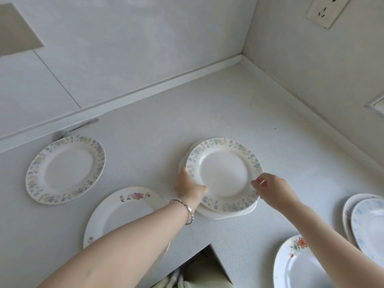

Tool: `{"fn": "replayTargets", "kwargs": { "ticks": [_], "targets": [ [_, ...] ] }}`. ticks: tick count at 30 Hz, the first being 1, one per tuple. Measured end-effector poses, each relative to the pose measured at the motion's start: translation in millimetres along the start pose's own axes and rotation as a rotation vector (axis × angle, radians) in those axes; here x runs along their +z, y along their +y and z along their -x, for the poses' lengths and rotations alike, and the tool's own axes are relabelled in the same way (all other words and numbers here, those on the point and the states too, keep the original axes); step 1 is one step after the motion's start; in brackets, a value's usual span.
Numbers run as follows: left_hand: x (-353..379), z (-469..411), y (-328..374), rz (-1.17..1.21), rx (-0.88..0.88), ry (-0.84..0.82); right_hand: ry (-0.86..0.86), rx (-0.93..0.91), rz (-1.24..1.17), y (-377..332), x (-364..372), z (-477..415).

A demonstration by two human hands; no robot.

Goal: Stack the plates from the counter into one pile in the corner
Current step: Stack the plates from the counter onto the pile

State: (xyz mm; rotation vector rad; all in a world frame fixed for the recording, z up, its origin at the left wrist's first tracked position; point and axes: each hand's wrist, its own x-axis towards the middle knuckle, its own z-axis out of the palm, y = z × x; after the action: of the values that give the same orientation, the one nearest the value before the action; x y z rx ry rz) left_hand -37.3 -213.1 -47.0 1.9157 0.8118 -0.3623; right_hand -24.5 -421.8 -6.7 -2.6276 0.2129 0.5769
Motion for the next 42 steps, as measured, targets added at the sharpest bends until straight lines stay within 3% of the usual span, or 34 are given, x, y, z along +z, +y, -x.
{"fn": "replayTargets", "kwargs": {
  "ticks": [5,9,11,14,18,25,29,32,35,42],
  "targets": [
    [-27.2,2.1,-12.6,0.012,0.128,-0.032,-0.041,-0.039,0.003,-23.0,7.3,6.0],
    [-93.1,-6.2,-50.3,-0.259,0.286,0.202,-0.076,-0.150,0.048,-58.8,24.1,11.6],
    [-133.1,-13.7,-79.6,-0.446,0.206,0.298,-0.091,-0.214,0.071,-78.9,34.9,13.5],
    [-182.0,-23.5,-123.3,-0.542,-0.101,0.282,-0.120,-0.254,0.089,-104.1,53.1,15.9],
    [-207.0,-26.7,-157.0,-0.337,-0.159,0.155,-0.153,-0.245,0.123,-123.0,74.3,20.5],
    [-211.6,-18.9,-165.7,-0.016,-0.110,0.237,-0.150,-0.229,0.178,-120.1,76.8,24.4],
    [-218.2,-4.4,-133.1,0.126,0.085,0.323,-0.136,-0.189,0.184,-102.9,64.9,23.9],
    [-222.3,4.4,-97.6,0.290,0.136,0.382,-0.108,-0.142,0.139,-86.2,50.6,24.3],
    [-210.9,4.5,-59.1,0.468,0.107,0.392,-0.067,-0.069,0.115,-65.0,33.7,25.4],
    [-112.3,-7.0,3.1,0.656,-0.051,0.195,-0.001,0.029,0.040,-14.1,4.1,36.5]
  ]
}}
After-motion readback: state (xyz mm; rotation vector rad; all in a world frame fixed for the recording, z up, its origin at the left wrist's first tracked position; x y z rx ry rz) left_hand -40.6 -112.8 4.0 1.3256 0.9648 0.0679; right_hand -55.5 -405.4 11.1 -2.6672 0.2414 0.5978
